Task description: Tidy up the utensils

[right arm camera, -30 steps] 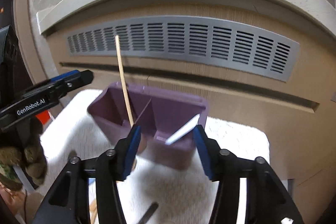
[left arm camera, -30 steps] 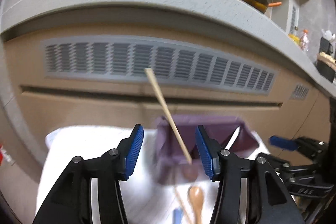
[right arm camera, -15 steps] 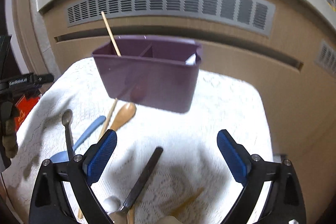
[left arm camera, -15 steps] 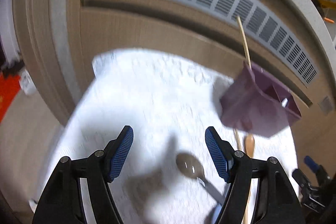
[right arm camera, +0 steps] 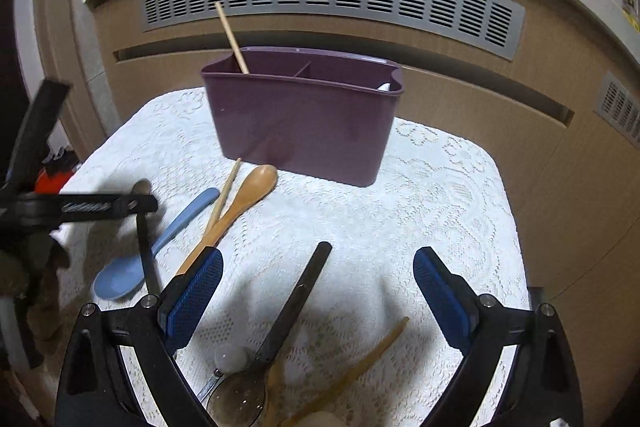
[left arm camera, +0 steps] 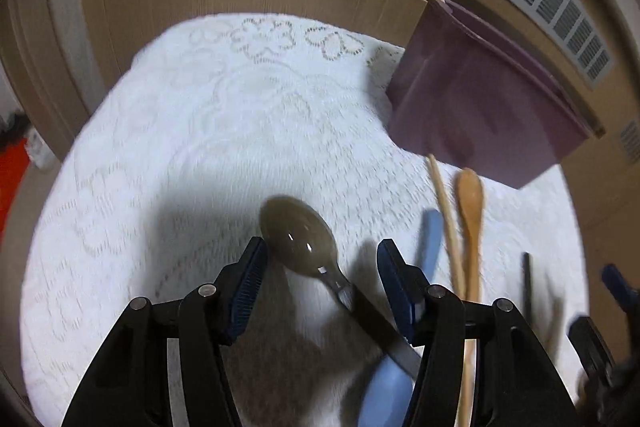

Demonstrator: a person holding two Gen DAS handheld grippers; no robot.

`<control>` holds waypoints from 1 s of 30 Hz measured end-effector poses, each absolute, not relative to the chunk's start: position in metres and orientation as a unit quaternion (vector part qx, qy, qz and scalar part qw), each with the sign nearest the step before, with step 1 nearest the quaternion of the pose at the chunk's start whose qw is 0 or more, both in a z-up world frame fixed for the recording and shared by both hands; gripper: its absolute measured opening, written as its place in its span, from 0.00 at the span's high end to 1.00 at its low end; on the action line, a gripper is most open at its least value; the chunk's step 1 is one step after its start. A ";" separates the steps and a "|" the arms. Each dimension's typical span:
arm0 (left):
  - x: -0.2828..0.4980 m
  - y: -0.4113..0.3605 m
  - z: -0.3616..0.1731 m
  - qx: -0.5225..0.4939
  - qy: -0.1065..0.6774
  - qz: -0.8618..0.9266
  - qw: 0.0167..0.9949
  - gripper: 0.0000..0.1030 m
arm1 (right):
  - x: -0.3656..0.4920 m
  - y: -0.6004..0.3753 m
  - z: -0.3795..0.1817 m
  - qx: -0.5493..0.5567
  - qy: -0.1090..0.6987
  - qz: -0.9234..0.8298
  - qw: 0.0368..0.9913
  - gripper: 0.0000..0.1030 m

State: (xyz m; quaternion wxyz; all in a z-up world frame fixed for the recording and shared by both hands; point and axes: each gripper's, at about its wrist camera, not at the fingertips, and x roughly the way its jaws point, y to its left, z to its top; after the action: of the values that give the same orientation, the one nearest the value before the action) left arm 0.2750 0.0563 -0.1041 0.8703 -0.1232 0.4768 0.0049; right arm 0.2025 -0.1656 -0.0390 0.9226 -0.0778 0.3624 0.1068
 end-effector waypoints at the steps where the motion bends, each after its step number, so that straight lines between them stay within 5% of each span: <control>1: 0.277 0.054 -0.104 -0.113 0.473 0.010 0.874 0.44 | 0.202 -0.164 -0.039 -0.080 0.363 0.111 0.922 0.09; 5: 0.274 0.043 -0.106 -0.061 0.449 0.021 0.891 0.63 | 0.208 -0.155 -0.036 -0.074 0.369 0.126 0.918 0.09; 13: 0.238 0.055 -0.089 -0.082 0.419 -0.052 0.903 0.66 | 0.267 -0.119 -0.049 -0.061 0.422 0.153 0.892 0.09; 23: 0.211 0.070 -0.066 -0.111 0.408 -0.089 0.902 0.70 | 0.324 -0.083 -0.088 -0.044 0.487 0.109 0.865 0.47; 26: 0.210 0.067 -0.062 -0.109 0.405 -0.097 0.903 0.72 | 0.319 -0.077 -0.087 -0.059 0.488 0.128 0.862 0.73; 30: 0.210 0.065 -0.064 -0.111 0.407 -0.103 0.901 0.73 | 0.303 -0.081 -0.080 -0.062 0.487 0.157 0.857 0.75</control>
State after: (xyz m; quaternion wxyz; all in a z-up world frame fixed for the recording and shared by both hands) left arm 0.2100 0.0651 -0.0643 0.9007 -0.1107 0.4072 -0.1029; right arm 0.3034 -0.0814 -0.0802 0.8568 -0.0622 0.4872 0.1570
